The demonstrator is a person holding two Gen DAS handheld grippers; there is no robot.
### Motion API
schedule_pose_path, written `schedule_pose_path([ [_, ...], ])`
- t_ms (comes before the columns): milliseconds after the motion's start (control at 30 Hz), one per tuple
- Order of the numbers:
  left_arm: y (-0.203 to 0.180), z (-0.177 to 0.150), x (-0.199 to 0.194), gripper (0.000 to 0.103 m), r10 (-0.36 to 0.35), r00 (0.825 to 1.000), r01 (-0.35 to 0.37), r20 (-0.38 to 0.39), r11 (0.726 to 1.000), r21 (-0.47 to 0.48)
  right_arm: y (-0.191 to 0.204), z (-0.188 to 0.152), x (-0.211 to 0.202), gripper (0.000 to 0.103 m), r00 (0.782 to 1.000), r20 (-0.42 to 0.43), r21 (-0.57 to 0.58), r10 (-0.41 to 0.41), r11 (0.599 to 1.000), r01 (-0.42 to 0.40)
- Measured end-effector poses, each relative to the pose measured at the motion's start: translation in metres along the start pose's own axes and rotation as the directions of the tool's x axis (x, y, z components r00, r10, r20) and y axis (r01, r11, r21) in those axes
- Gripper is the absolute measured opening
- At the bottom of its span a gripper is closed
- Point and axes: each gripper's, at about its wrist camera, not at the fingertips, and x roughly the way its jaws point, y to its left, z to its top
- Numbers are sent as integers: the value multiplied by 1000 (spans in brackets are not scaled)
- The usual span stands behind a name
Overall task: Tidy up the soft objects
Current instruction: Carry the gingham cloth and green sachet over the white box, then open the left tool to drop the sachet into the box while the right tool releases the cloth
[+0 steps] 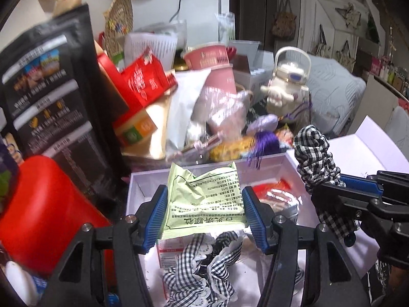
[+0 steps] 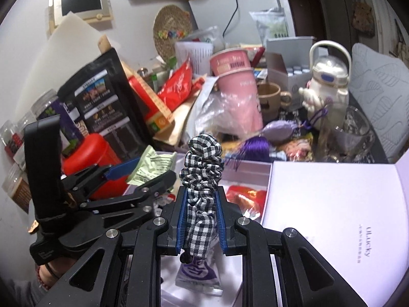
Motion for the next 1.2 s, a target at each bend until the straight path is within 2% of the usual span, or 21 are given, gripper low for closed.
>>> schedule_pose_path([
  [167, -2, -8, 19, 58, -28, 997, 27, -78, 1000, -10, -4, -4, 13, 21, 999, -36, 4, -12, 1000, 12],
  [333, -4, -10, 22, 58, -21, 995, 22, -96, 1000, 3, -9, -6, 23, 21, 997, -68, 7, -30, 1000, 30],
  [600, -2, -8, 34, 58, -24, 984, 24, -178, 1000, -2, -18, -14, 43, 21, 990, -131, 21, -55, 998, 58],
  [967, -6, -7, 42, 60, 10, 974, -6, -225, 1000, 20, -14, -18, 53, 23, 982, -167, -6, -86, 996, 87],
  [1200, -6, -7, 51, 67, 15, 965, -14, -261, 1000, 8, -12, -19, 53, 27, 978, -181, -13, -106, 994, 105],
])
